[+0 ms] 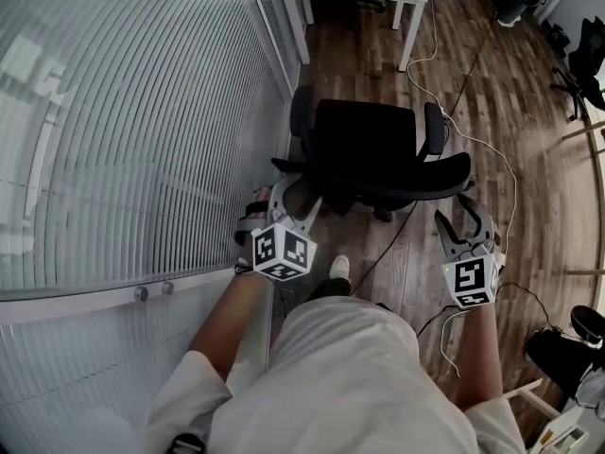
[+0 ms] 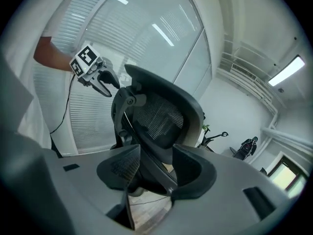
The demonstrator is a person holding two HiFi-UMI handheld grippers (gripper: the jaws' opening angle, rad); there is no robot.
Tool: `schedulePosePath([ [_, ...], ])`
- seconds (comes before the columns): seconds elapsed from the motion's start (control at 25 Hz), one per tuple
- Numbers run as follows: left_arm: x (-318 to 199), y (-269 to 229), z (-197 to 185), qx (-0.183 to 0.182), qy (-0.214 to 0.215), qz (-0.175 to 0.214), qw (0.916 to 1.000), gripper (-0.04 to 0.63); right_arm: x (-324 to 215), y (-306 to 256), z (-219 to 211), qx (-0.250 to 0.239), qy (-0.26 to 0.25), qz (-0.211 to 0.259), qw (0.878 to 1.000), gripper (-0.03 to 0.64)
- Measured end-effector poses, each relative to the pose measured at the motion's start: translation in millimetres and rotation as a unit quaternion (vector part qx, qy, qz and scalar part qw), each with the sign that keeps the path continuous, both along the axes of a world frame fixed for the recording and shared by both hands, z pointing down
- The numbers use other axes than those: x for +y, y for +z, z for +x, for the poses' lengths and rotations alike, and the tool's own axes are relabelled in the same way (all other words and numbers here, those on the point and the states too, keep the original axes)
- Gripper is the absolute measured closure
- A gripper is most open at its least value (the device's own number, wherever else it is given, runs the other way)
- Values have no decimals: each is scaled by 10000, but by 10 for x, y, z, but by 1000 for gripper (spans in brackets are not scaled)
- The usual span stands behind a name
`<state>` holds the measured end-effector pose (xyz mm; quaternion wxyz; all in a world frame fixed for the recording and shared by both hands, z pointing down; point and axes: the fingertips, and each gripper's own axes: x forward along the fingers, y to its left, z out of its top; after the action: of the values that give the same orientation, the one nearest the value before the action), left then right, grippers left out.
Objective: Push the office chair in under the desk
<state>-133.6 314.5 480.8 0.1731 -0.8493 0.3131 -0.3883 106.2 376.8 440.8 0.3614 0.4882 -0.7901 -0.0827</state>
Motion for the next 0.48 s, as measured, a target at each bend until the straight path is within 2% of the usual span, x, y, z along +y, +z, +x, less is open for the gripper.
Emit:
schedulePosePath([
  [0.32,-293,464,-169,-898,111,-343,9953,370,-268,524,274,739,-66,-585,9955,380],
  [0.48,-425,644,-225,-1224,194,-357,9916,370,-364,739,340,1028,-102,-876,9908,371],
])
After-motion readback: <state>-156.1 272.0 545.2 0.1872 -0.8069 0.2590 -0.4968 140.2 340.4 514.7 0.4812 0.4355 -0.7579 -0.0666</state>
